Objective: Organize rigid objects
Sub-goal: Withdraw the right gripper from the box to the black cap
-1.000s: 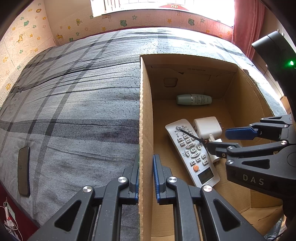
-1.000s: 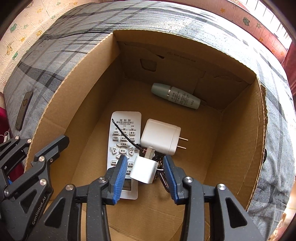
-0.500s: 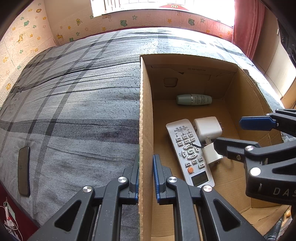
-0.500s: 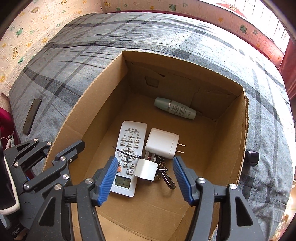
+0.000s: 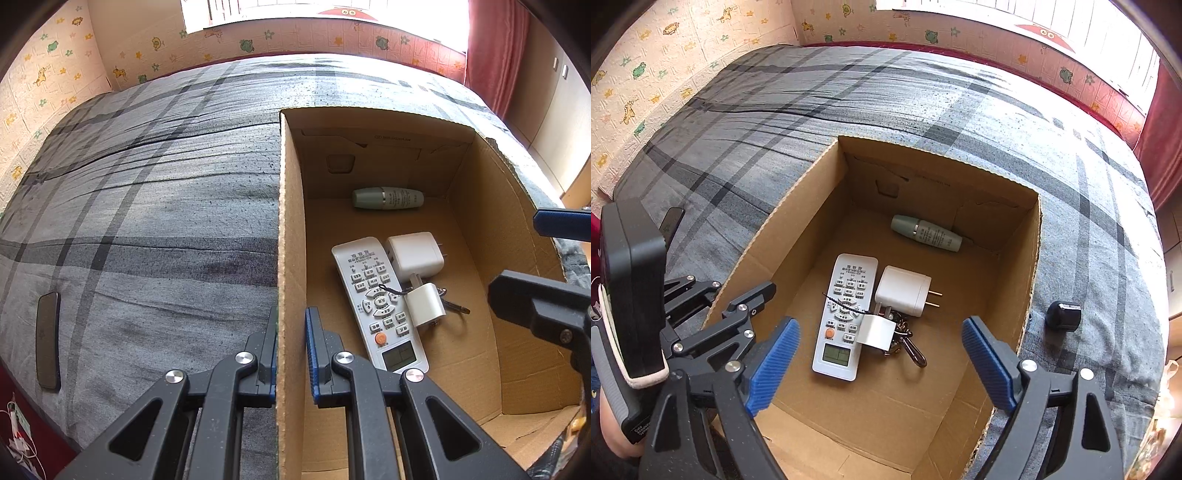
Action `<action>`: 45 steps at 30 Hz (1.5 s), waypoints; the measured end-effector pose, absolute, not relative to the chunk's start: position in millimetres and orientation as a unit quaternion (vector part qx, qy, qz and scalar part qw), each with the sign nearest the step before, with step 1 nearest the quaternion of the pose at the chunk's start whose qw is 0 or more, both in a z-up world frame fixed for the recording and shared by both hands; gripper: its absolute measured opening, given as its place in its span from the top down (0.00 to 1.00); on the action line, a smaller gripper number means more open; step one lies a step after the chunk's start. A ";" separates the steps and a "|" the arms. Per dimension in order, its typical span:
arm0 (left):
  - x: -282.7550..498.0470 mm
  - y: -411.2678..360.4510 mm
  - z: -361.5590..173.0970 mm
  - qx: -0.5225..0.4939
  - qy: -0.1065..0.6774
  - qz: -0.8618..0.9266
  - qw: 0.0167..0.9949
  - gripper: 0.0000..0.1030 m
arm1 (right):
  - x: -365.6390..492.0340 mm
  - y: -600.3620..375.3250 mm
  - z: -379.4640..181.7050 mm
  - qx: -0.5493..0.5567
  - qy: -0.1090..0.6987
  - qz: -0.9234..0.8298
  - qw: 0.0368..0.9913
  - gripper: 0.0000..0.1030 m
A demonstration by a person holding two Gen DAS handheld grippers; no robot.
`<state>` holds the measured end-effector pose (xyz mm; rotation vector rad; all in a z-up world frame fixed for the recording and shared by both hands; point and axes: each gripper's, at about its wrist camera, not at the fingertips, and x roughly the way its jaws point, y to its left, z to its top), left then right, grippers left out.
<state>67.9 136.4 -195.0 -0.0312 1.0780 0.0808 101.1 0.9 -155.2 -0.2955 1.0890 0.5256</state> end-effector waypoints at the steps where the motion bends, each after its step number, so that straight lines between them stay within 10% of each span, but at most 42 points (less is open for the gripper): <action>1: 67.9 136.3 -195.1 -0.014 0.513 0.039 0.857 0.87 | 100.2 -1.5 -152.3 -0.135 0.507 0.250 0.814 0.00; 45: 68.7 136.3 -195.5 -0.014 0.514 0.038 0.857 0.87 | 178.7 -180.5 -184.0 -0.078 0.489 0.091 0.864 0.00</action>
